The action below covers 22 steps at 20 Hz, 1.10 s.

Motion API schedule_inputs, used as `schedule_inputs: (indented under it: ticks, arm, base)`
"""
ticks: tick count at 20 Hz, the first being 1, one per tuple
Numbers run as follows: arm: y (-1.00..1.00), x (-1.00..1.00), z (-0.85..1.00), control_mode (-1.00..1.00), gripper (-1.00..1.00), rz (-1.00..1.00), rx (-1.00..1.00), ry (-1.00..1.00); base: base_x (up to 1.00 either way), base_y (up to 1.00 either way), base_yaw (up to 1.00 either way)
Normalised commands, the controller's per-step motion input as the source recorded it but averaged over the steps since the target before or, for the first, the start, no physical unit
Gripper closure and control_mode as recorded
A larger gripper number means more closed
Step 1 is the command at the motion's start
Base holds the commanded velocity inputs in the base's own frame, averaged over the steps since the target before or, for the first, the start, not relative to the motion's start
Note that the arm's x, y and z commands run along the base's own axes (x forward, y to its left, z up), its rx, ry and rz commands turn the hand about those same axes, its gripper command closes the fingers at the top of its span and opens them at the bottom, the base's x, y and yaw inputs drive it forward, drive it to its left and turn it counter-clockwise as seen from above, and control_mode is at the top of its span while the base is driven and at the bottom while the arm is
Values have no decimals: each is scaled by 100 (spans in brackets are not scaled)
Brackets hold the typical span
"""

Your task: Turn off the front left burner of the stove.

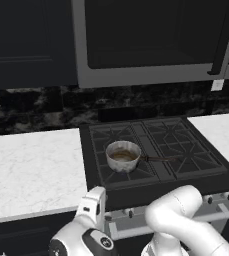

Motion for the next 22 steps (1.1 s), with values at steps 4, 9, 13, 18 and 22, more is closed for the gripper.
schedule_inputs:
  ticks: [4,9,13,18,22]
  arm:
    - [65,1,-79,-100,-100,9,-12,-5]
    - [21,0,-73,-100,-100,5,0,-13]
    - [2,9,-55,-100,-100,0,4,-16]
    - [0,25,-21,-100,-100,0,1,-16]
    - [0,28,-28,-100,-100,0,0,-16]
  base:
    - [0,0,0]
    - [0,0,0]
    - [0,0,0]
    - [0,0,0]
    - [0,0,0]
